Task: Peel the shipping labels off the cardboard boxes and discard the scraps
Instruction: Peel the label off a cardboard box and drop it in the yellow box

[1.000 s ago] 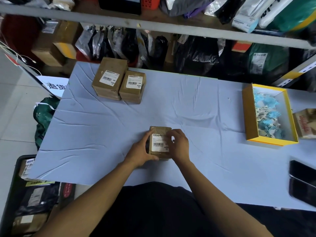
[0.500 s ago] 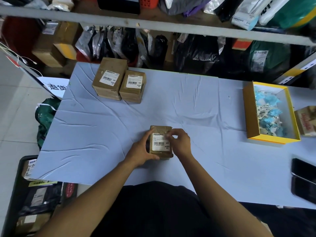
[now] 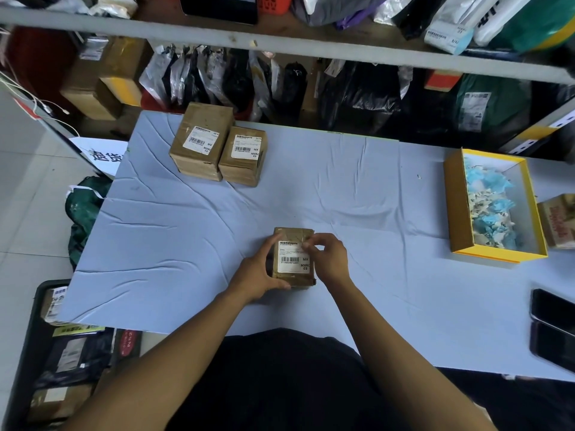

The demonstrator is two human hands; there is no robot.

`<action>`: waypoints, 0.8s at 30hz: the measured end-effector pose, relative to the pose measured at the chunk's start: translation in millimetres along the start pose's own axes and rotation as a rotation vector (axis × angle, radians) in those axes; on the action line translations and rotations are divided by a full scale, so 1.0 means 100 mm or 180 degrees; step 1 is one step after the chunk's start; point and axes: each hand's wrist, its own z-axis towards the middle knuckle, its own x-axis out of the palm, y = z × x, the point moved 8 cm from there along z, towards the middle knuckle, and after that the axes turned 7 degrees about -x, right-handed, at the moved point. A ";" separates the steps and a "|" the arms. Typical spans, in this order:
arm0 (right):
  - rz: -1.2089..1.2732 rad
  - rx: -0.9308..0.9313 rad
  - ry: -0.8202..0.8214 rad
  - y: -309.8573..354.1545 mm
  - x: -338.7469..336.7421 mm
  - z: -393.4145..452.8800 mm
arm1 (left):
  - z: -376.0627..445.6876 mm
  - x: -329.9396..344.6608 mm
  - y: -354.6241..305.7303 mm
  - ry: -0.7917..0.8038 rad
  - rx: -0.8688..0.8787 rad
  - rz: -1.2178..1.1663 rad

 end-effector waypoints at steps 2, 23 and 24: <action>-0.0019 0.0017 0.0012 0.00 0.00 0.00 | 0.00 0.00 0.00 0.0008 -0.0015 0.0000; -0.0064 0.0129 0.0013 0.02 0.00 0.00 | -0.03 0.00 -0.01 -0.0008 0.0004 0.0069; -0.0084 0.0123 0.0011 0.03 -0.01 0.00 | -0.03 0.00 -0.01 -0.0006 0.0003 0.0039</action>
